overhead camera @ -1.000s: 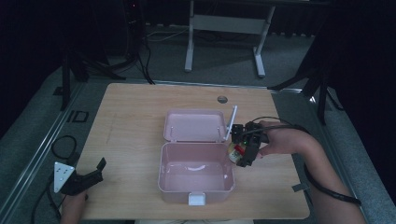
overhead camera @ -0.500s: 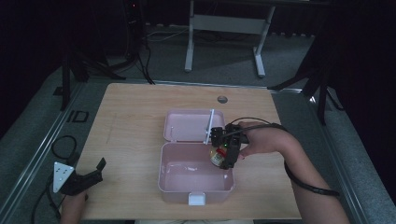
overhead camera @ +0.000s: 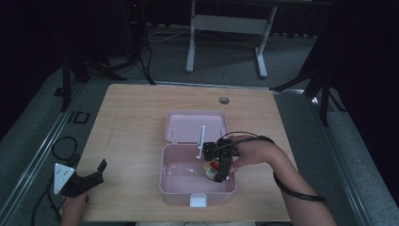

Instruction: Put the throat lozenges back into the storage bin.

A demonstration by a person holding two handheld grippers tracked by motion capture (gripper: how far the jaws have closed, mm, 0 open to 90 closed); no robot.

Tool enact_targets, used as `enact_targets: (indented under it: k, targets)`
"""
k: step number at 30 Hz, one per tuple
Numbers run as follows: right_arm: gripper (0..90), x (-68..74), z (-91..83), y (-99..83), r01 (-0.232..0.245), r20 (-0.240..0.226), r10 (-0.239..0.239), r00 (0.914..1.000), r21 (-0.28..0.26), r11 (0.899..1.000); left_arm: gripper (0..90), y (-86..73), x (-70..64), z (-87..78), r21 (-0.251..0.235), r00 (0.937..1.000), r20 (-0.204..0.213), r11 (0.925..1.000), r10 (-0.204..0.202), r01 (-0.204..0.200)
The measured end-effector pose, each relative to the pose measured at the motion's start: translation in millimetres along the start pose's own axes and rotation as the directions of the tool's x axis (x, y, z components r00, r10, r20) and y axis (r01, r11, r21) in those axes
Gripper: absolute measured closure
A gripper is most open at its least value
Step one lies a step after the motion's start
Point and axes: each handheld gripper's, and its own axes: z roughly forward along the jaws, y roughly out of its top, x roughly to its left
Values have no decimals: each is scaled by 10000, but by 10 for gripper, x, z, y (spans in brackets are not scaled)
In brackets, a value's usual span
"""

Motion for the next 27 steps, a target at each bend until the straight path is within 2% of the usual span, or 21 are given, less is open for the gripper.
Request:
enact_targets:
  k: [5, 15, 19, 27]
  targets:
    - [202, -6, 145, 21, 13, 26, -14, 10000, 130, 9999, 5, 1, 1, 0, 23, 10000, 7, 10000, 21, -21]
    - [202, 0, 377, 61, 419, -117, -415, 9991, 321, 9986, 5, 1, -1, 2, 40, 10000, 13, 10000, 33, -33]
    - [202, 2, 501, 80, 568, -215, -552, 9982, 791, 9953, 5, 1, -2, 1, 35, 10000, 12, 10000, 44, -44]
    - [183, -8, 488, 76, 346, -601, -289, 9978, 955, 9948, 5, 1, -2, 0, 28, 10000, 33, 10000, 49, -49]
